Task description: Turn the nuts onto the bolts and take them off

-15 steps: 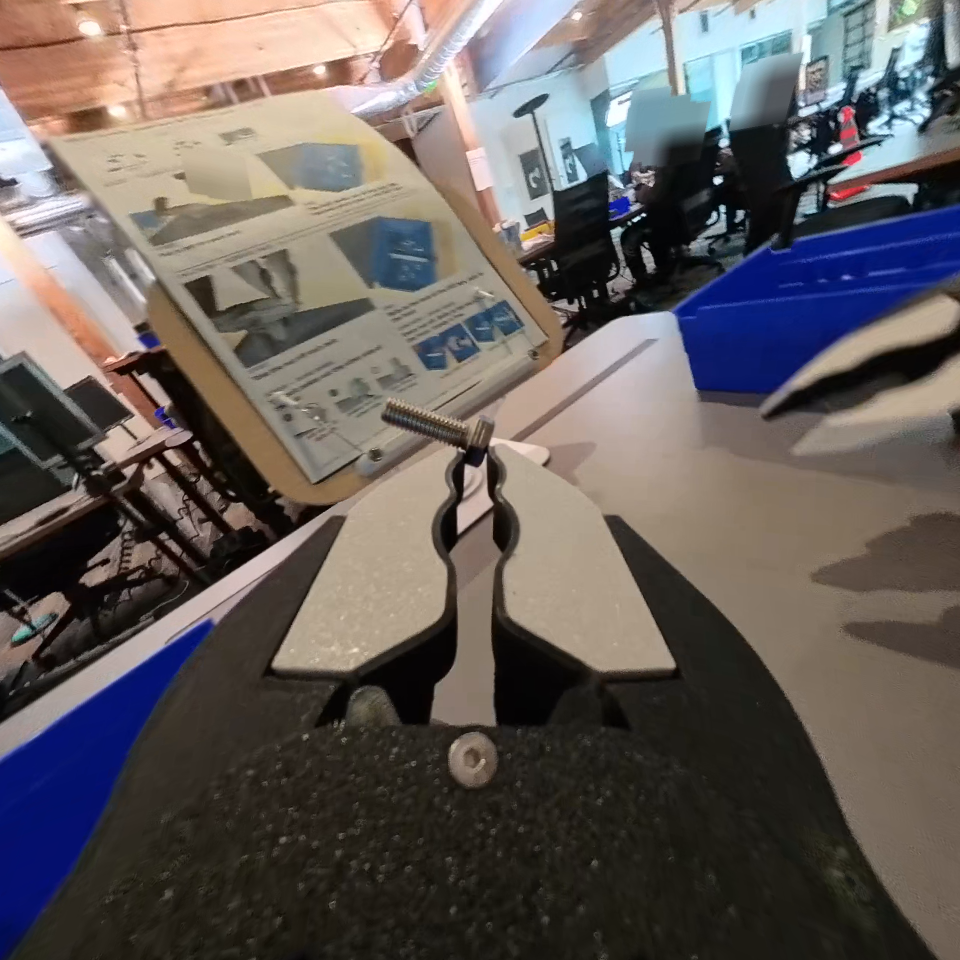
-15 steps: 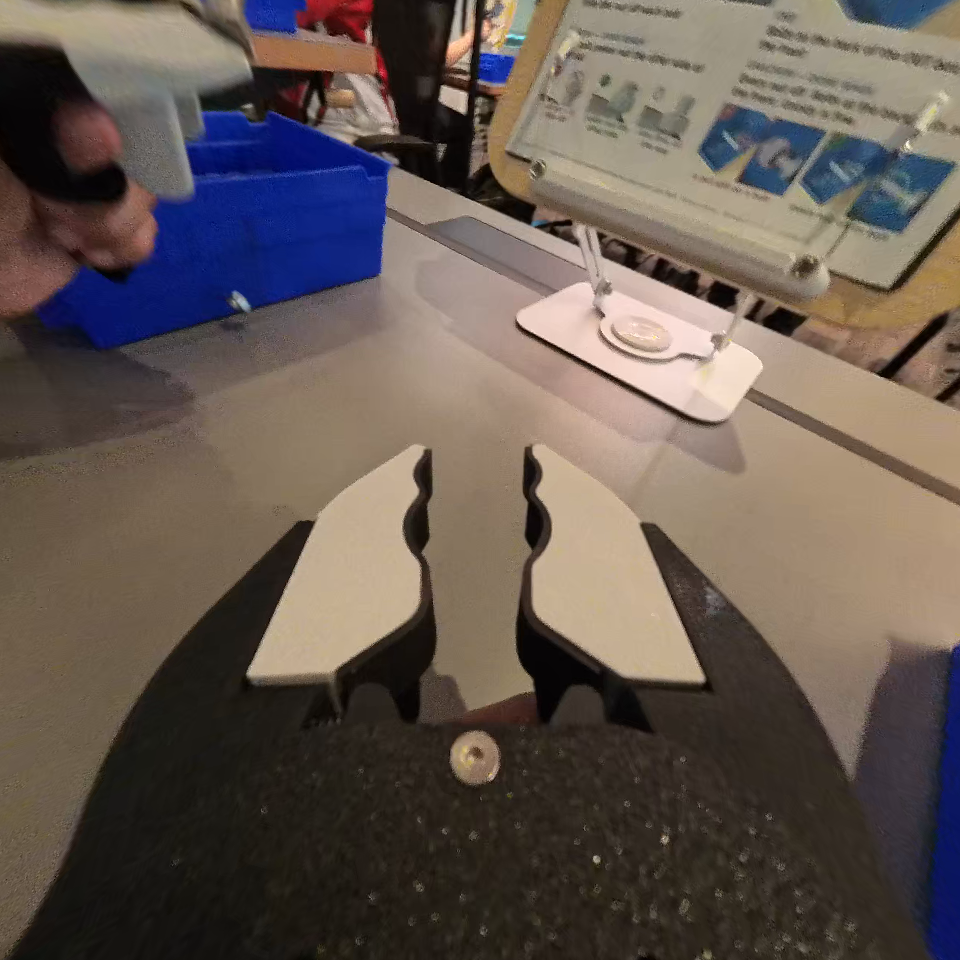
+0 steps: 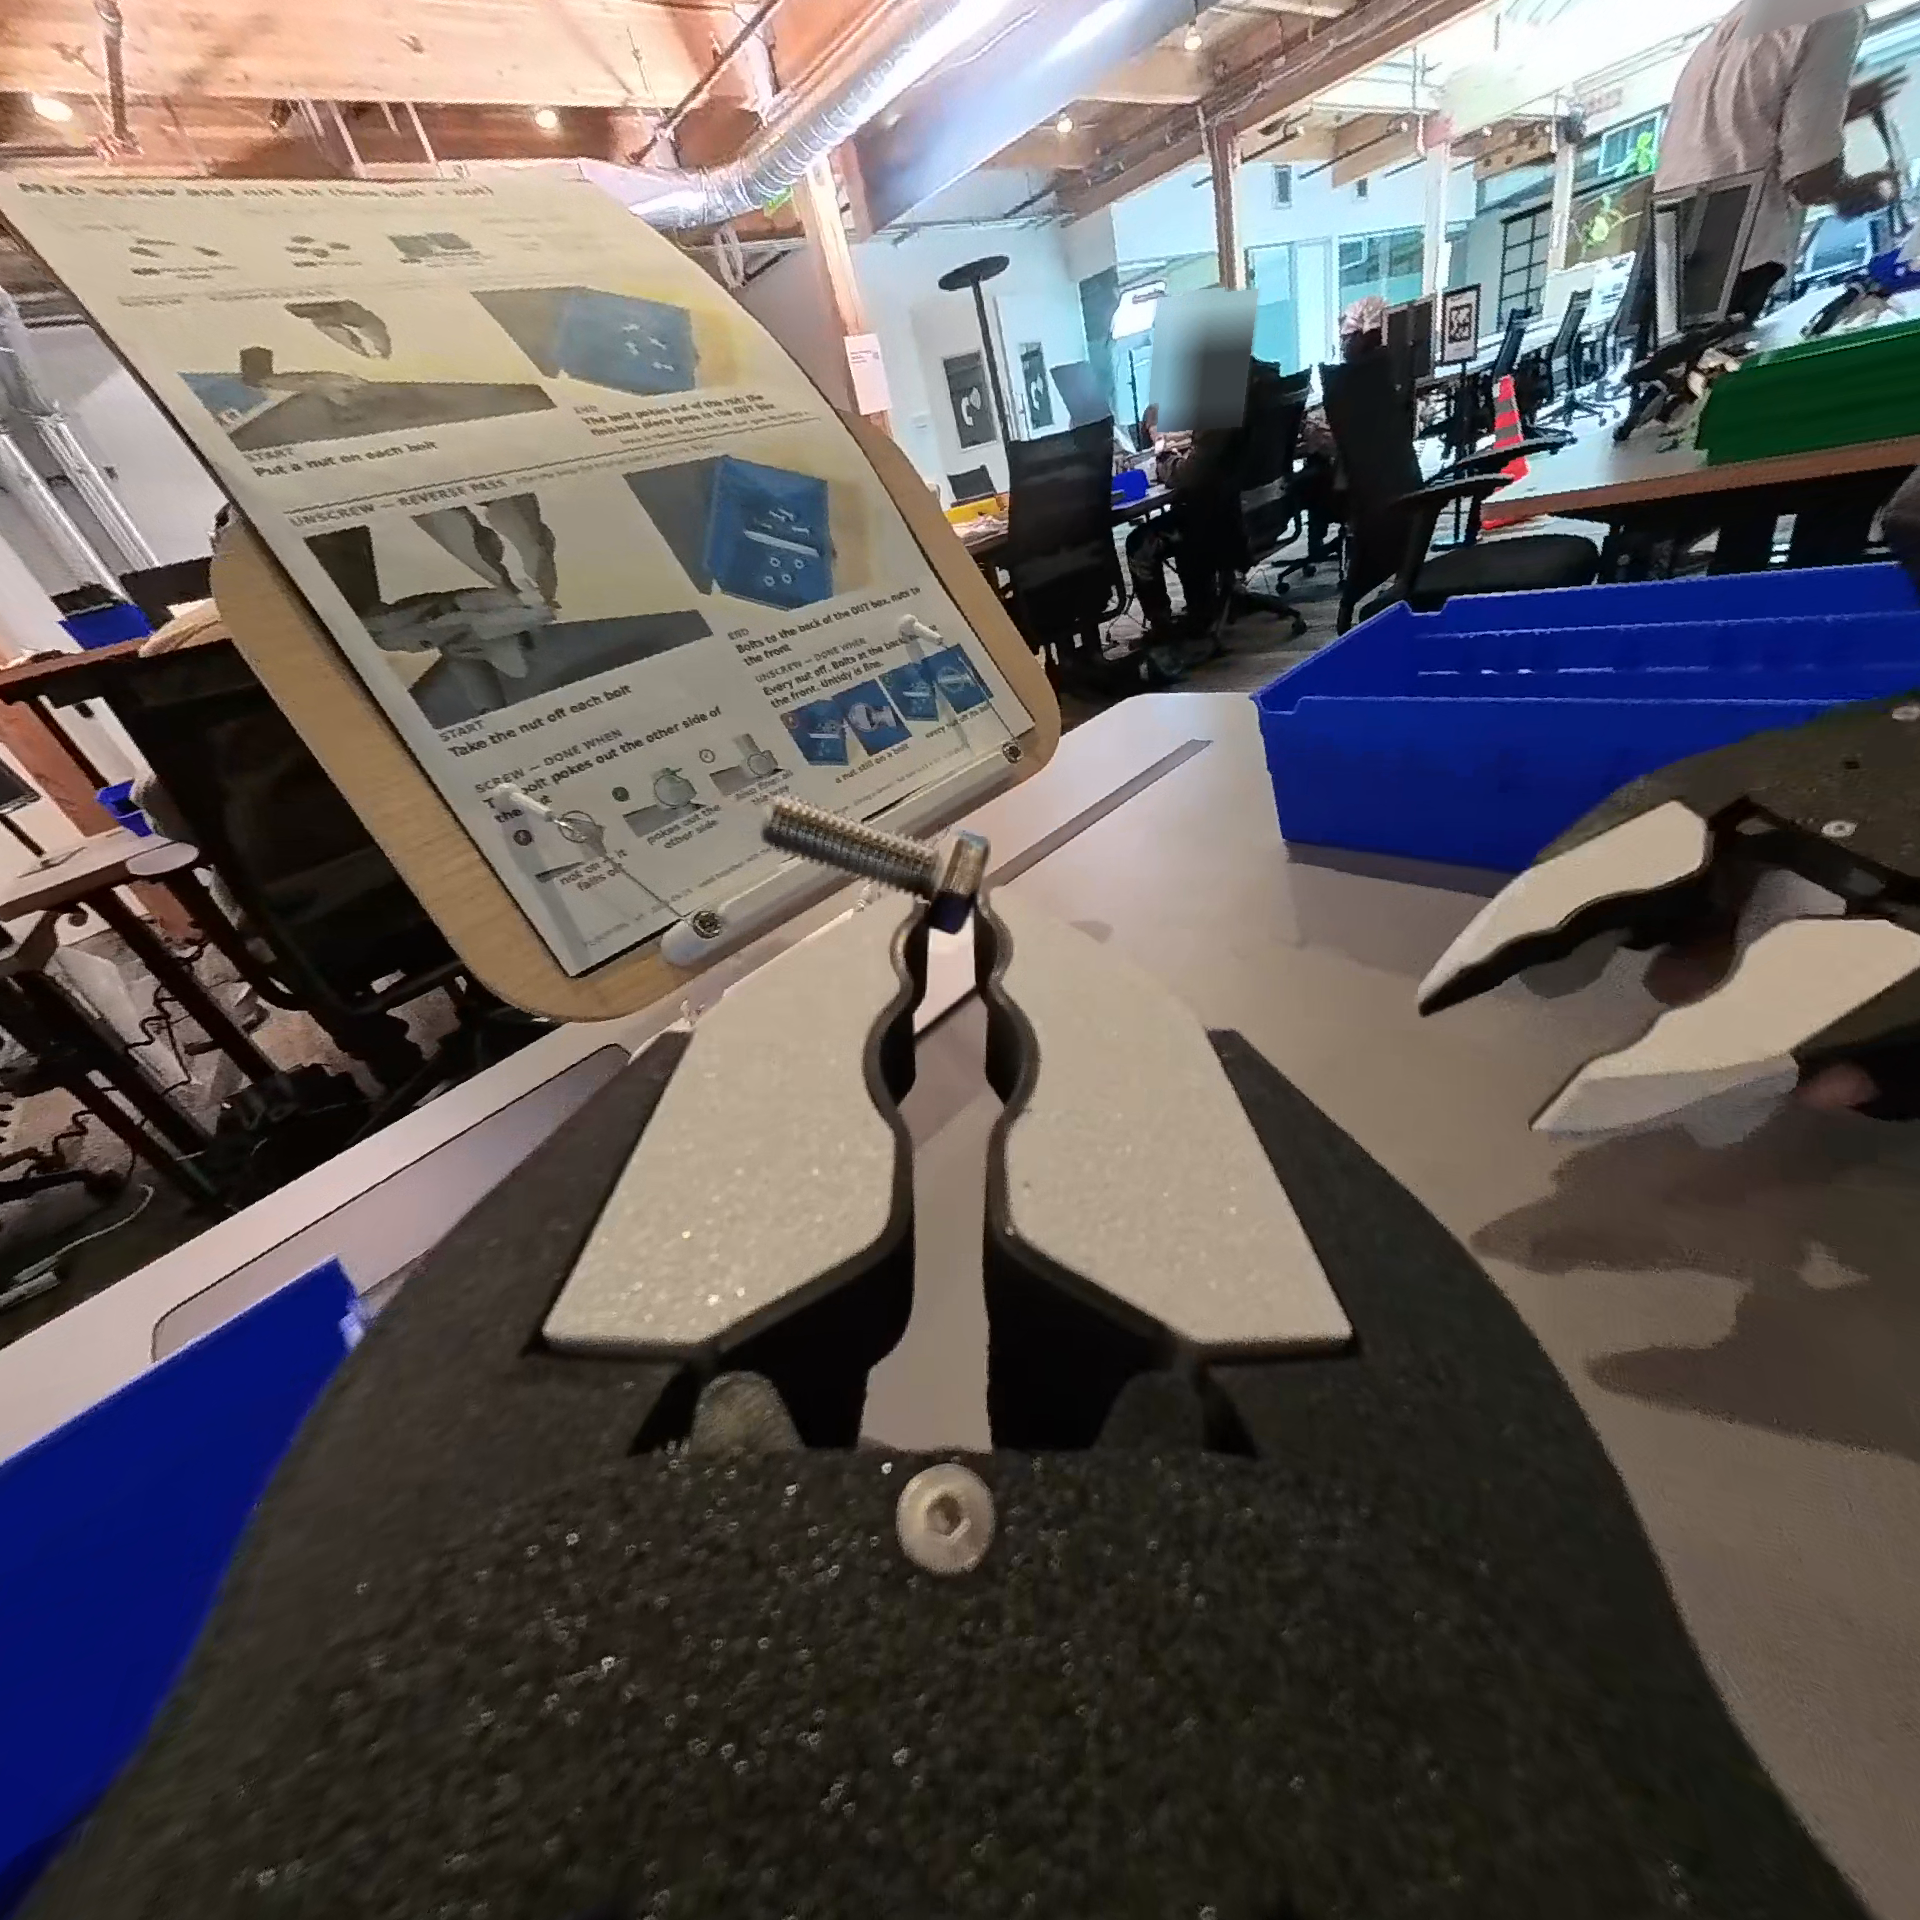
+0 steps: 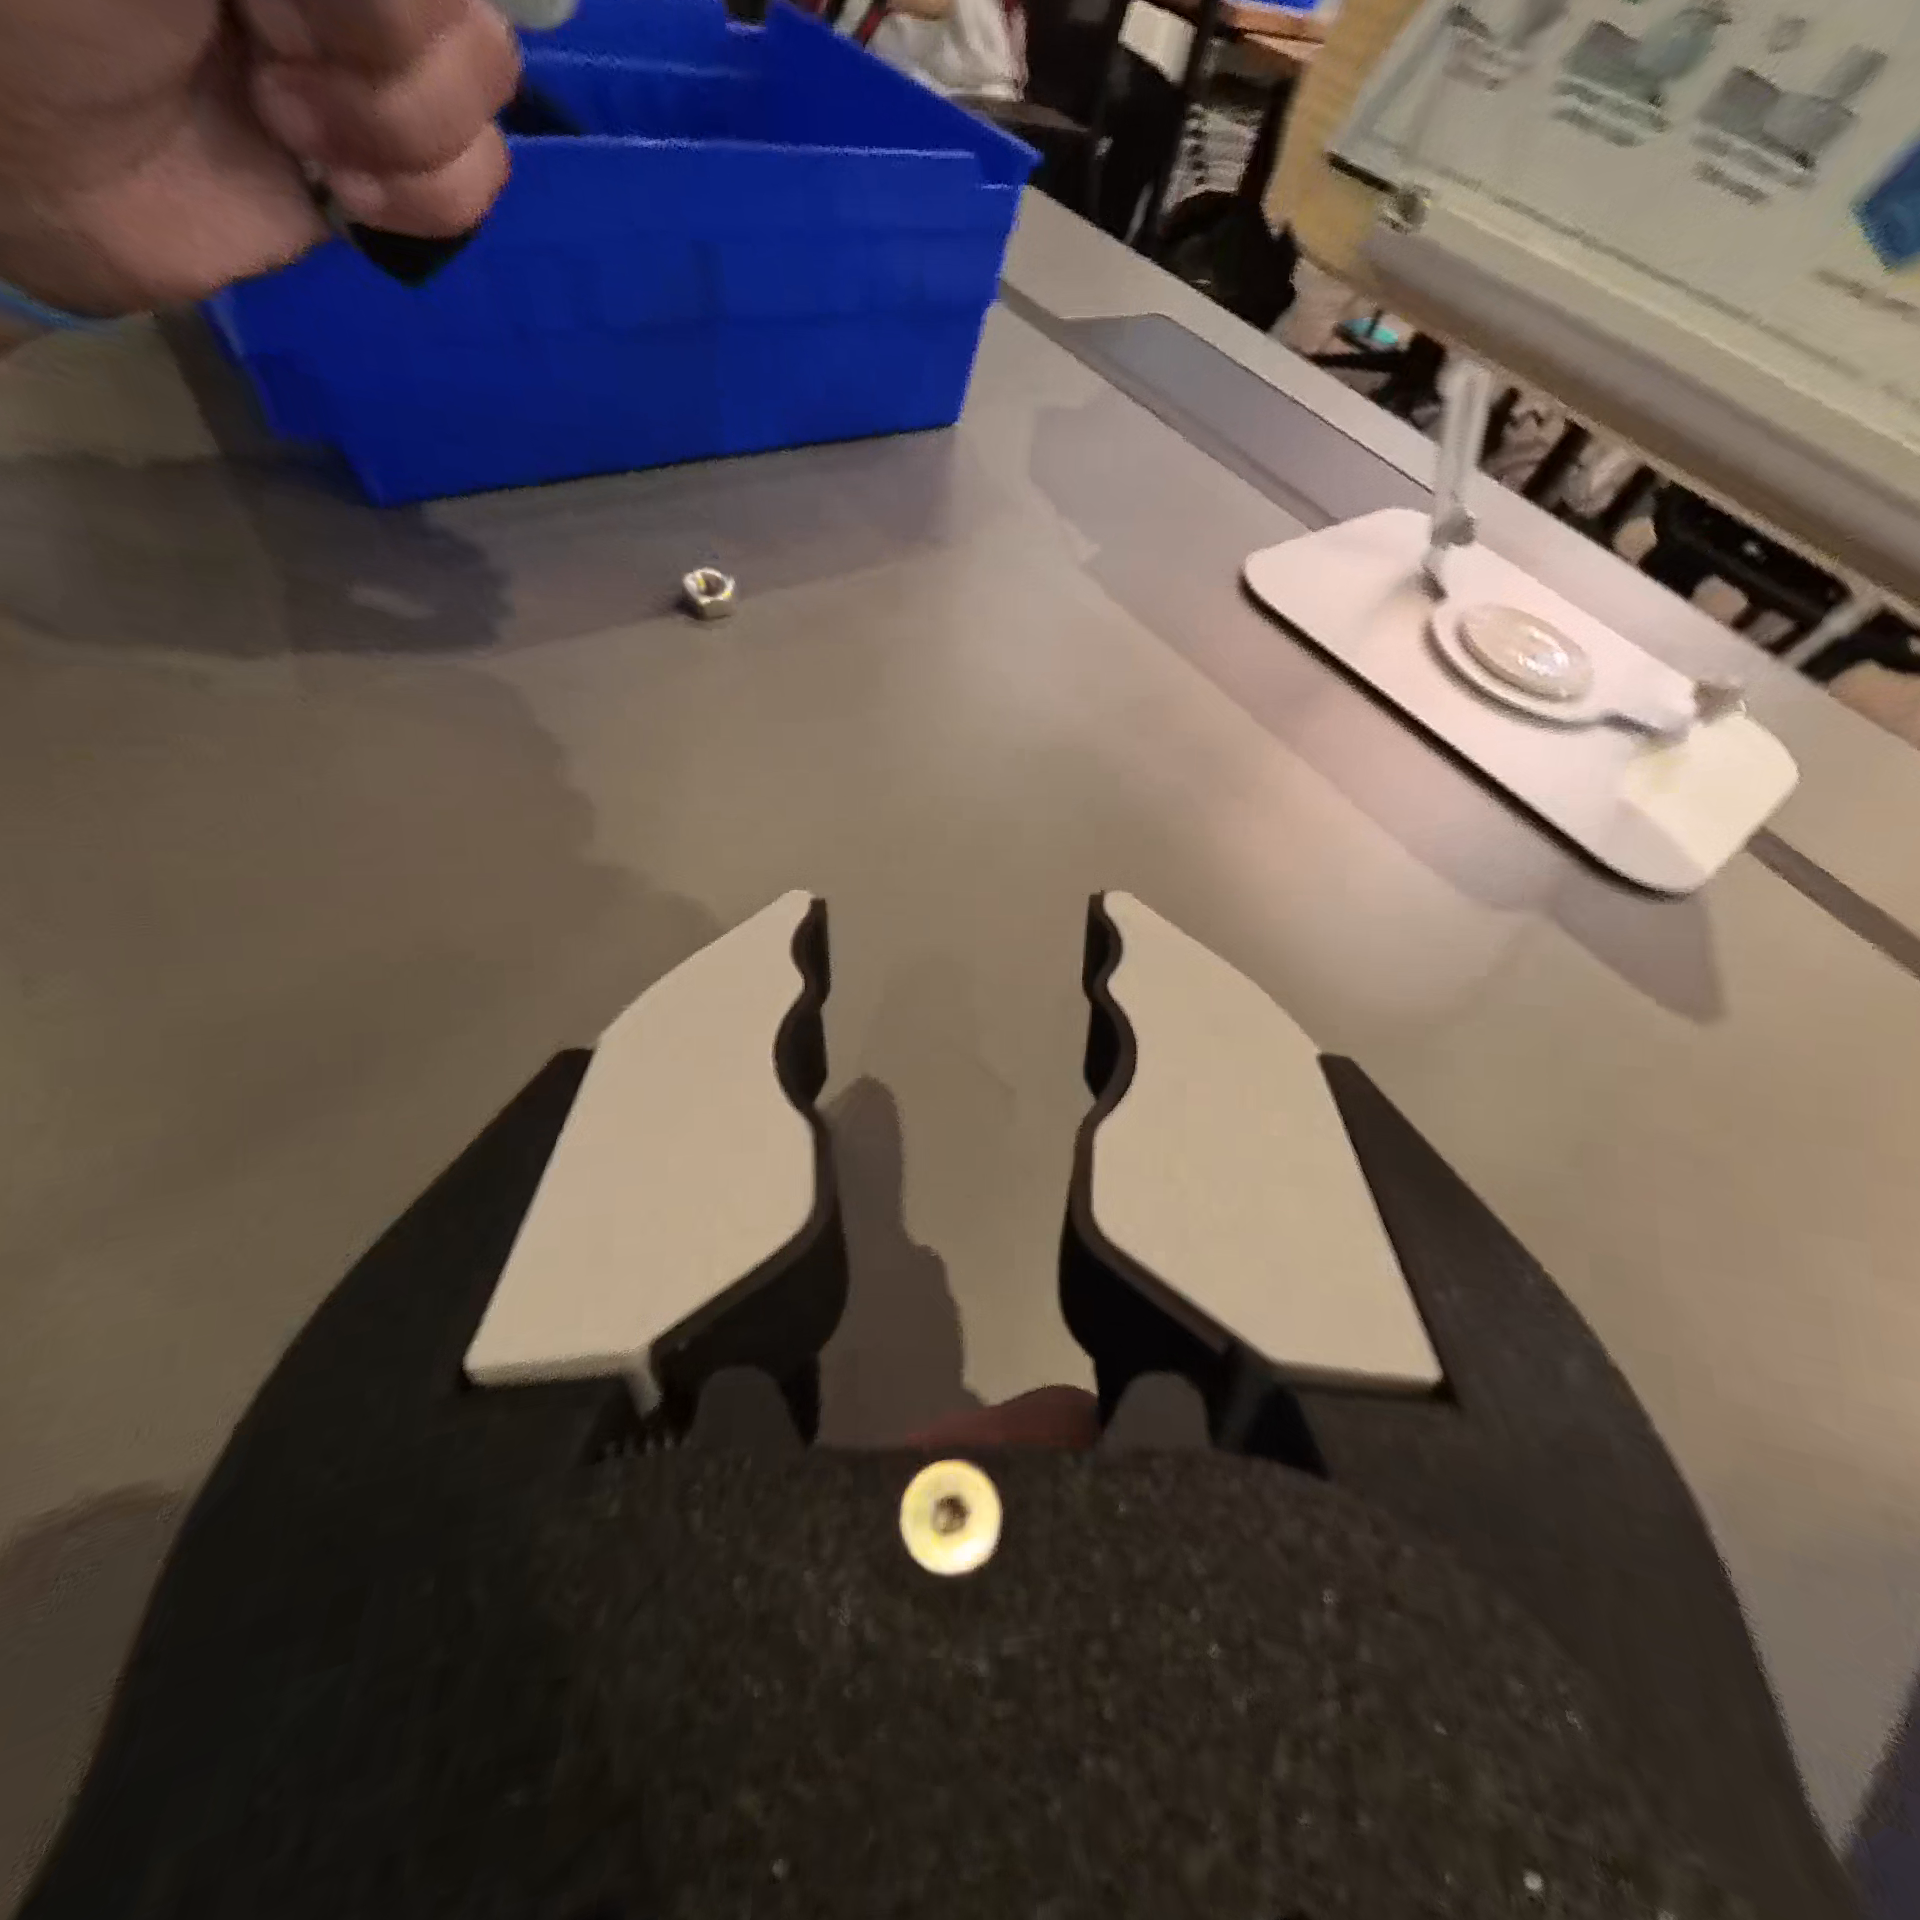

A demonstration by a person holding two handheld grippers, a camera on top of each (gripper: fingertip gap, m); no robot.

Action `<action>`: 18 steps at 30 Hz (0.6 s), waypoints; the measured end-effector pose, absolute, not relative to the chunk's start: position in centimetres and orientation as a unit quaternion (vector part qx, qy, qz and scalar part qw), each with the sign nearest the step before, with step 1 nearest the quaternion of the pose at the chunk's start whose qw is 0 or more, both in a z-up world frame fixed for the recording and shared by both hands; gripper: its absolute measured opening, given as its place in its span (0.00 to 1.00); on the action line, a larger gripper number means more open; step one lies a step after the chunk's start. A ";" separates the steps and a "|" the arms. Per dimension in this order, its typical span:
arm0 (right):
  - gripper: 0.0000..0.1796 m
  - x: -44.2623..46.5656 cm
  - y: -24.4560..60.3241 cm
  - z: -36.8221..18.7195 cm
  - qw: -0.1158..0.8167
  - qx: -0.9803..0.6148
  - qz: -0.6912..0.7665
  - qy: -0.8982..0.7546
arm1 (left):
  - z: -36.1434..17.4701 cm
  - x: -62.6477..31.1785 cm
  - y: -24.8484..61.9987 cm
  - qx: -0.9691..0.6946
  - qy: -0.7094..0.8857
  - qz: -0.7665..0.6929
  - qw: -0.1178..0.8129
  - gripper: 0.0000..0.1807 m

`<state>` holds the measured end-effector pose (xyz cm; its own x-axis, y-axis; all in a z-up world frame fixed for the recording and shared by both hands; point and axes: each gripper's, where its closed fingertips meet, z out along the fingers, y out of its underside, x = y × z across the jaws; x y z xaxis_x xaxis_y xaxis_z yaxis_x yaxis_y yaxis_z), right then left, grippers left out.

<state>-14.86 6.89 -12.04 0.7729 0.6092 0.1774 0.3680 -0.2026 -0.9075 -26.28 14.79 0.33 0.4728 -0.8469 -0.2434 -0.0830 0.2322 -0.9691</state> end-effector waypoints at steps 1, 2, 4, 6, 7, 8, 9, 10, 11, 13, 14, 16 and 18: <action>0.25 -15.5 7.0 -12.0 0.539 -0.763 0.103 -0.342 | 0.3 -26.2 14.7 -0.547 0.427 -0.290 0.659 0.04; 0.26 -15.9 7.2 -11.9 0.533 -0.761 0.094 -0.358 | 0.3 -26.2 14.7 -0.546 0.428 -0.290 0.659 0.04; 0.26 -17.2 7.6 -11.8 0.514 -0.753 0.088 -0.401 | 0.4 -26.2 14.6 -0.546 0.426 -0.294 0.658 0.04; 0.21 -19.1 8.0 -11.9 0.476 -0.742 0.105 -0.460 | 0.5 -26.3 14.6 -0.547 0.426 -0.299 0.656 0.04; 0.21 -20.2 8.6 -11.6 0.466 -0.736 0.112 -0.479 | 0.6 -26.3 14.5 -0.546 0.425 -0.302 0.656 0.04; 0.20 -21.4 9.3 -11.4 0.457 -0.727 0.125 -0.496 | 0.7 -26.4 14.5 -0.545 0.421 -0.304 0.658 0.04; 0.21 -22.9 9.7 -11.4 0.440 -0.720 0.151 -0.515 | 0.9 -26.5 14.6 -0.545 0.415 -0.307 0.660 0.04; 0.21 -24.5 10.0 -11.7 0.418 -0.718 0.180 -0.527 | 1.1 -26.6 14.7 -0.545 0.411 -0.310 0.662 0.04; 0.23 -25.8 10.7 -12.1 0.400 -0.719 0.198 -0.533 | 1.2 -26.8 14.8 -0.545 0.406 -0.314 0.663 0.04; 0.23 -27.9 11.9 -13.5 0.371 -0.713 0.206 -0.559 | 1.5 -27.1 14.9 -0.545 0.397 -0.324 0.663 0.04; 0.23 -28.5 12.6 -14.3 0.358 -0.710 0.197 -0.573 | 1.7 -27.3 15.0 -0.545 0.392 -0.332 0.663 0.04; 0.23 -29.3 13.2 -15.4 0.335 -0.696 0.197 -0.604 | 1.8 -27.6 15.2 -0.545 0.383 -0.347 0.660 0.04; 0.22 -29.7 13.3 -16.2 0.308 -0.686 0.203 -0.627 | 1.7 -27.8 15.6 -0.550 0.376 -0.356 0.656 0.04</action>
<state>-29.66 13.27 -16.21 0.1312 0.9856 0.1071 0.7354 -0.0243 -0.6772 -27.77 15.58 1.74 0.4643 -0.8798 -0.1017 0.0537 0.1426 -0.9883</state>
